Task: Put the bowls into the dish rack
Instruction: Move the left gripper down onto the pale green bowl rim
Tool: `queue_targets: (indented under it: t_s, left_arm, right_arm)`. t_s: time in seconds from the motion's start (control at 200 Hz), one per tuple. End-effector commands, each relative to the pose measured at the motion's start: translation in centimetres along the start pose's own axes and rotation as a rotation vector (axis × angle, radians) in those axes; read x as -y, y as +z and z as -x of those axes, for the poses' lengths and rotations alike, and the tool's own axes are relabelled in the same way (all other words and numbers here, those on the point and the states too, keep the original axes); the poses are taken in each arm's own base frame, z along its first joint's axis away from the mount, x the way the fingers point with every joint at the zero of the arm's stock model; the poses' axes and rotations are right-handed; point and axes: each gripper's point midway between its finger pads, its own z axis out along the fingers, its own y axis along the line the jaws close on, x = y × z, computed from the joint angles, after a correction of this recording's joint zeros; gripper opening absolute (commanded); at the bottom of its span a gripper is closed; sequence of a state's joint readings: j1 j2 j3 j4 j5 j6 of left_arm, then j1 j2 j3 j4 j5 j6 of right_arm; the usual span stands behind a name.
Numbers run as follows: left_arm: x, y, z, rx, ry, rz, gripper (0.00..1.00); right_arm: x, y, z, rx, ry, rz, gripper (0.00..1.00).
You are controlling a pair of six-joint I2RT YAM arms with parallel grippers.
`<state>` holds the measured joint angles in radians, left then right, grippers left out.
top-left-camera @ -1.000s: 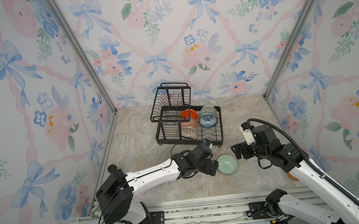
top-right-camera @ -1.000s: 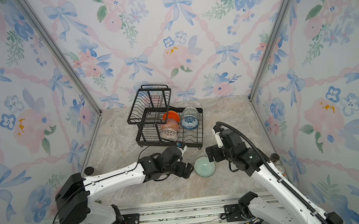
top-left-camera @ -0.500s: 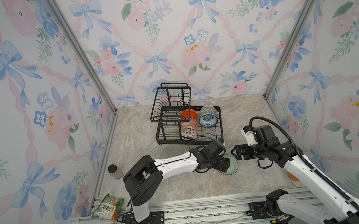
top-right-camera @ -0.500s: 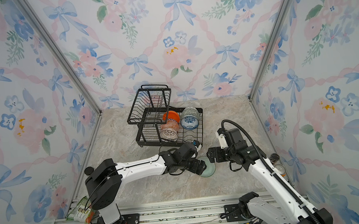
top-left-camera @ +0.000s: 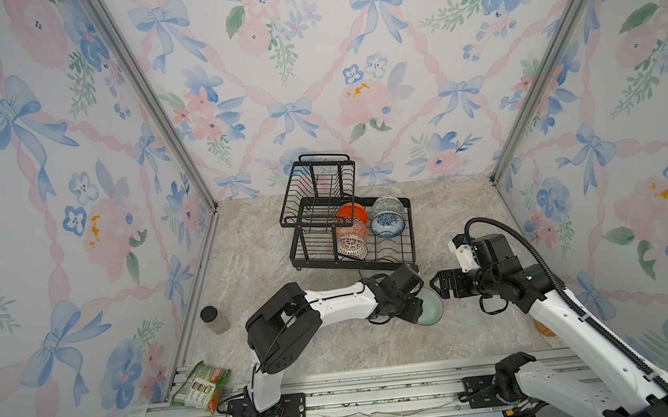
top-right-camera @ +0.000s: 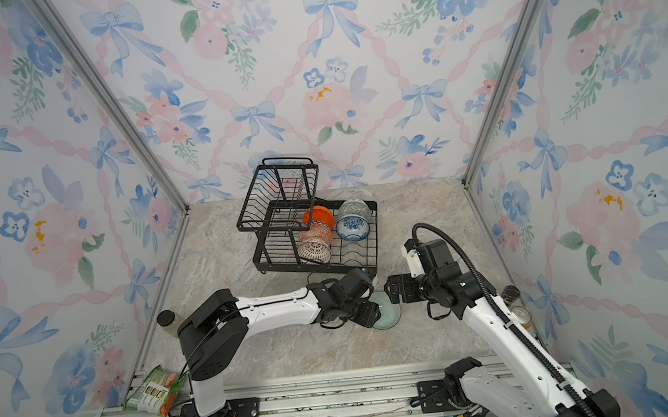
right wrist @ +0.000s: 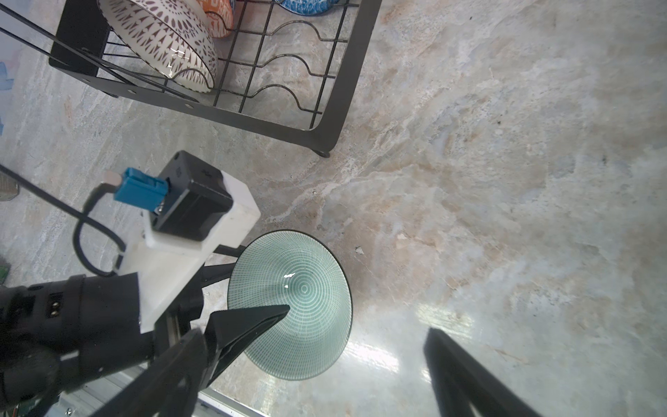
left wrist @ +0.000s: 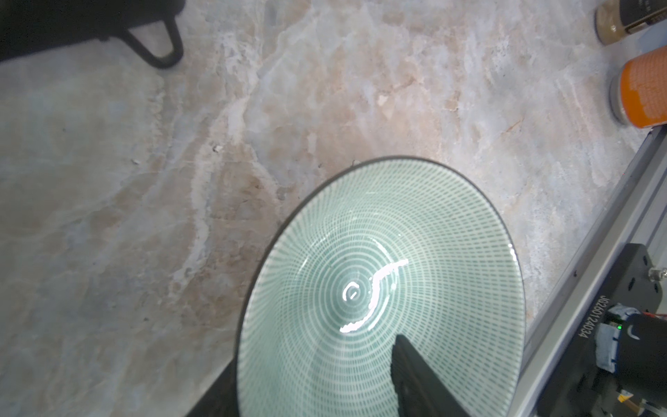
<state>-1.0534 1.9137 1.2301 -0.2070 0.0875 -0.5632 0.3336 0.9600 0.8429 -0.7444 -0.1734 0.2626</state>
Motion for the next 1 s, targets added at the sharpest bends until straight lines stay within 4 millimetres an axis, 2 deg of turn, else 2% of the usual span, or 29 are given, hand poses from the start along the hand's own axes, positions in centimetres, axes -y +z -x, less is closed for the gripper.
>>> queue_targets:
  t_s: [0.0, 0.275, 0.635, 0.995]
  left_arm:
    - [0.4, 0.7, 0.2, -0.011, 0.0, -0.012, 0.52]
    - [0.4, 1.3, -0.1, -0.026, -0.01, -0.013, 0.33]
    - [0.1, 1.2, -0.2, -0.025, -0.015, -0.004, 0.0]
    - [0.0, -0.3, 0.4, 0.007, -0.003, -0.001, 0.0]
  right_arm:
    - [0.0, 0.1, -0.2, 0.001, 0.012, 0.01, 0.97]
    - [0.0, -0.1, -0.3, 0.006, 0.011, 0.014, 0.97]
    - [-0.1, -0.2, -0.2, 0.011, 0.006, 0.016, 0.97]
    - [0.0, -0.2, -0.2, 0.012, 0.005, 0.013, 0.97]
